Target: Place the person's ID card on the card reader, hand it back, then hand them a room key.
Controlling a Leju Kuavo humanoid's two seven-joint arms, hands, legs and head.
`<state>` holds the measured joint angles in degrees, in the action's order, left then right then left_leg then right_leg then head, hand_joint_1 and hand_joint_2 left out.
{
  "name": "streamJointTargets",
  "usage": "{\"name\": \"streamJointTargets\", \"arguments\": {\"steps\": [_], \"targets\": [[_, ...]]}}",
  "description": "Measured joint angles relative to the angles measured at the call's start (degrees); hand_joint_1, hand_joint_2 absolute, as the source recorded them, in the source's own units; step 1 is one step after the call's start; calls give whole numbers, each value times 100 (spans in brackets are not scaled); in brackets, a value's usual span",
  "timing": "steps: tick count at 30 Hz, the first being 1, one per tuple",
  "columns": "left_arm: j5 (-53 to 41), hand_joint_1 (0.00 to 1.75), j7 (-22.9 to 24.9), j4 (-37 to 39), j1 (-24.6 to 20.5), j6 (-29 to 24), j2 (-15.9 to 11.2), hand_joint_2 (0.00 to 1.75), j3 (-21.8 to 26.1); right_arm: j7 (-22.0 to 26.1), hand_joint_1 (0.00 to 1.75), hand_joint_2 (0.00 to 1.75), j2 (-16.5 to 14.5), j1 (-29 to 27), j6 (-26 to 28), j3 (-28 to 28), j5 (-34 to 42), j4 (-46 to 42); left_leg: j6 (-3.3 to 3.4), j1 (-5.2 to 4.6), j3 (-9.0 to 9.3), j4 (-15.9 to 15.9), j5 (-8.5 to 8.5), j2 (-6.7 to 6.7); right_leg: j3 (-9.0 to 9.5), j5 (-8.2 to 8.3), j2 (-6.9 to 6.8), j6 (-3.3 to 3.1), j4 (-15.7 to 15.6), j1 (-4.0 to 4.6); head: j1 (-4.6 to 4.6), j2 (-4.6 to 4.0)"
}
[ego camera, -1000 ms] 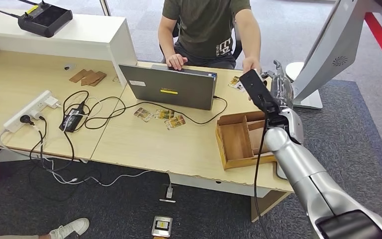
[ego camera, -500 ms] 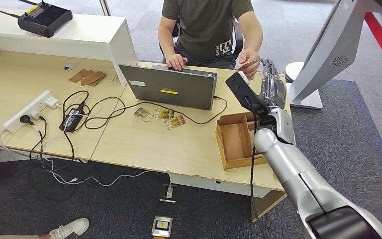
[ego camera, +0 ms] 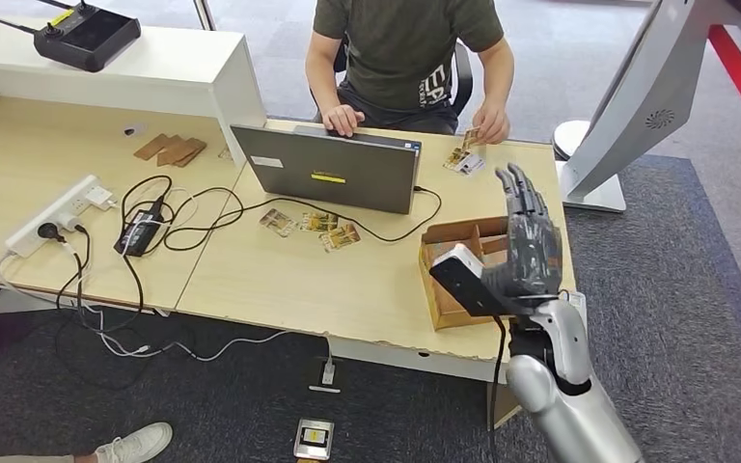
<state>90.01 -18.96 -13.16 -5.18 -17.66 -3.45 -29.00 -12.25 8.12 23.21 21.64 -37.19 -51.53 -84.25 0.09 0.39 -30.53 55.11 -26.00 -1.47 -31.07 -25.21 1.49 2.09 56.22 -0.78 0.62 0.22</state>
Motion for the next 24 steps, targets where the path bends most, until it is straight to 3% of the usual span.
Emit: {"name": "streamJointTargets", "arguments": {"steps": [3, 5, 8, 11, 13, 15, 17, 19, 22, 24], "targets": [[-5, 0, 46, 25, 35, -64, -1, 175, 148, 132, 0, 175, 308, -698, 539, 434, 671, -625, 3, -1, 2, 0, -6, 2, 4, -4, 1, 3, -3, -1, -1, 0], [-13, 0, 70, 34, 40, -95, -1, 175, 229, 472, 0, 175, 519, -1078, 1085, 848, 1522, -777, 5, -1, 4, 0, -8, 4, 11, -3, 2, 3, -7, -1, 0, 0], [-17, 0, 120, 38, 47, -164, -1, 175, 328, 1474, 0, 175, 686, -1562, 1642, 1681, 3065, -781, 7, -2, 7, 0, -9, 4, 15, -3, 5, 4, -10, -2, -2, 0], [-12, 0, 195, 42, 50, -221, -7, 175, 419, 2230, 0, 175, 822, -1942, 1675, 2669, 4919, -551, 10, -3, 10, 0, -12, -4, 20, -7, 0, 11, -14, -3, -1, 0], [-5, 0, 248, 42, 58, -230, -16, 175, 473, 2190, 0, 87, 982, -2132, 1676, 3244, 5634, -210, 12, -4, 9, 0, -13, -10, 23, -9, -3, 13, -15, -4, 0, 0], [-7, 0, 317, 42, 64, -231, -26, 175, 516, 1835, 0, 0, 1151, -2246, 1649, 3682, 5847, 311, 11, -5, 10, -1, -17, -5, 23, -8, 2, 12, -15, -5, -1, 0], [-20, 0, 407, 42, 55, -227, -34, 175, 541, 1461, 0, 0, 1299, -2273, 1448, 3939, 6135, 1013, 11, -4, 13, -1, -22, -1, 24, -8, 6, 12, -15, -4, -1, 0], [-44, 0, 504, 42, 45, -218, -41, 175, 555, 1275, 0, 0, 1375, -2253, 888, 4080, 6778, 1777, 10, -2, 15, -1, -23, -2, 24, -10, 5, 10, -15, -1, 0, 0], [-76, 0, 617, 42, 34, -214, -71, 175, 563, 1276, 0, 0, 1334, -2192, -214, 4248, 7842, 3017, 6, 3, 18, -2, -26, 1, 23, -12, 9, 8, -13, 0, -1, 0], [-83, 0, 638, 42, 24, -214, -89, 175, 563, 1336, 0, 0, 1283, -2180, -487, 4302, 8094, 3544, 5, 2, 18, -2, -26, 1, 22, -13, 8, 7, -9, 0, -3, 0]]}}
